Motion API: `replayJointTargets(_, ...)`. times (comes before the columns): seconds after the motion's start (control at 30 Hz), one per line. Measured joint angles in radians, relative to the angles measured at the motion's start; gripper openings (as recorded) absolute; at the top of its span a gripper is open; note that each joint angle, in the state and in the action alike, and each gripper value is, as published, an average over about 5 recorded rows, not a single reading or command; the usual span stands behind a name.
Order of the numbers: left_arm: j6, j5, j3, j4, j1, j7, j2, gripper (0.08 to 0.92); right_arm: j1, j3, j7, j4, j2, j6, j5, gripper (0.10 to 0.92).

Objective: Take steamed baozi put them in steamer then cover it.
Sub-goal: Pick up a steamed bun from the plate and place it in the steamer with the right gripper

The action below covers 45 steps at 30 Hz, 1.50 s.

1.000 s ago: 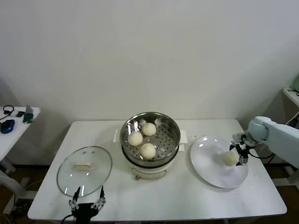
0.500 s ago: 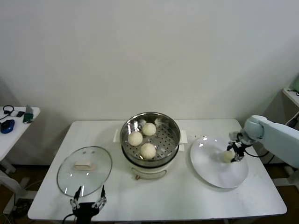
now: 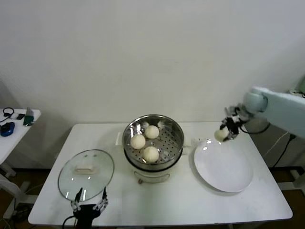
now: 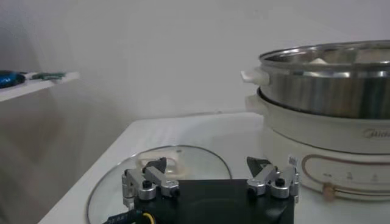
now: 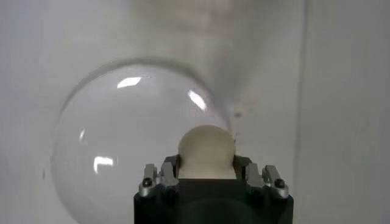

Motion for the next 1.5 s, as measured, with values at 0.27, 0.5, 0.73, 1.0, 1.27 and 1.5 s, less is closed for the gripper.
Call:
replayJointTargets(0.27, 0.006, -0.015, 0.001, -0.012, -0.003, 0.003, 0.004, 0.823, 0.195, -0.074, 0.038, 0.124, 0.152, -0.084, 0.22, 0.594)
replayJointTargets(0.5, 0.012, -0.024, -0.007, -0.027, 0.001, 0.009, 0.005, 0.823, 0.184, -0.076, 0.094, 0.151, 0.294, -0.141, 0.296, 0.594)
replayJointTargets(0.73, 0.013, -0.028, -0.015, -0.034, 0.008, 0.01, 0.006, 0.823, 0.097, -0.08, 0.136, 0.125, 0.398, -0.166, 0.292, 0.594)
replayJointTargets(1.0, 0.013, -0.032, -0.018, -0.043, 0.013, 0.009, 0.01, 0.823, -0.008, -0.087, 0.156, 0.067, 0.449, -0.174, 0.219, 0.594)
replayJointTargets(1.27, 0.013, -0.037, -0.018, -0.043, 0.011, 0.009, 0.011, 0.823, -0.062, -0.094, 0.168, 0.039, 0.473, -0.182, 0.175, 0.596)
replayJointTargets(1.5, 0.015, -0.042, -0.021, -0.044, 0.011, 0.009, 0.013, 0.823, -0.072, -0.095, 0.168, 0.03, 0.479, -0.175, 0.154, 0.689)
